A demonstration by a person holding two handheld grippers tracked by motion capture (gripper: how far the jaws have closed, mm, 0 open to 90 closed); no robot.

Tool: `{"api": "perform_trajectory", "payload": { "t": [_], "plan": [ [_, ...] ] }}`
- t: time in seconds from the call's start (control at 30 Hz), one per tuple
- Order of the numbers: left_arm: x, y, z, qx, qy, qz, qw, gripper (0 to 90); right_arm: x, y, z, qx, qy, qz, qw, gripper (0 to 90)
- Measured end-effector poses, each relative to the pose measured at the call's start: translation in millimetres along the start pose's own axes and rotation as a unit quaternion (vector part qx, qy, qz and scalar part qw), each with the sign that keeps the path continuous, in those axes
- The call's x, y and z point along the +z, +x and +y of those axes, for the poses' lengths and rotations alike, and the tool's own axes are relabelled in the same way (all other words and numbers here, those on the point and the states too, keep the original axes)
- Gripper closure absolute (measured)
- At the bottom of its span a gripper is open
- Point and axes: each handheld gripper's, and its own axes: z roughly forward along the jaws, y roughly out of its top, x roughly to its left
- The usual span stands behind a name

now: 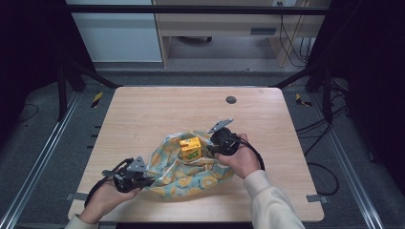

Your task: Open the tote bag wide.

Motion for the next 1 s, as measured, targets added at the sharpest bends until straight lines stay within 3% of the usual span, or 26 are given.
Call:
{"api": "perform_trajectory", "payload": {
  "t": [0.13,0.33,0.47,0.63,0.8,1.0],
  "plan": [
    [0.7,2.5,3.5,-0.004,-0.007,0.006,0.9999,89.4,4.6,-7.8,3.8,0.009,-0.005,-0.009,0.9999,86.2],
    [-2.0,3.9,15.3,-0.011,-0.037,0.013,0.9992,89.1,-1.1,-28.4,16.0,0.027,-0.033,-0.037,0.9984,89.9],
    [2.7,5.0,20.4,-0.013,-0.038,0.012,0.9991,89.5,-3.9,-43.3,21.3,0.042,-0.051,-0.054,0.9963,89.9],
    [11.6,8.3,17.0,-0.018,-0.027,0.012,0.9994,89.6,15.1,-59.3,11.3,0.066,-0.031,-0.05,0.9961,89.9],
    [16.3,5.2,14.8,-0.013,-0.017,0.01,0.9997,89.7,33.4,-62.2,-2.8,0.078,-0.012,-0.043,0.996,89.9],
    [18.1,0.5,14.4,-0.003,-0.01,0.014,0.9999,89.8,38.5,-65.7,-8.9,0.087,-0.005,-0.042,0.9953,87.3]
  ]
}}
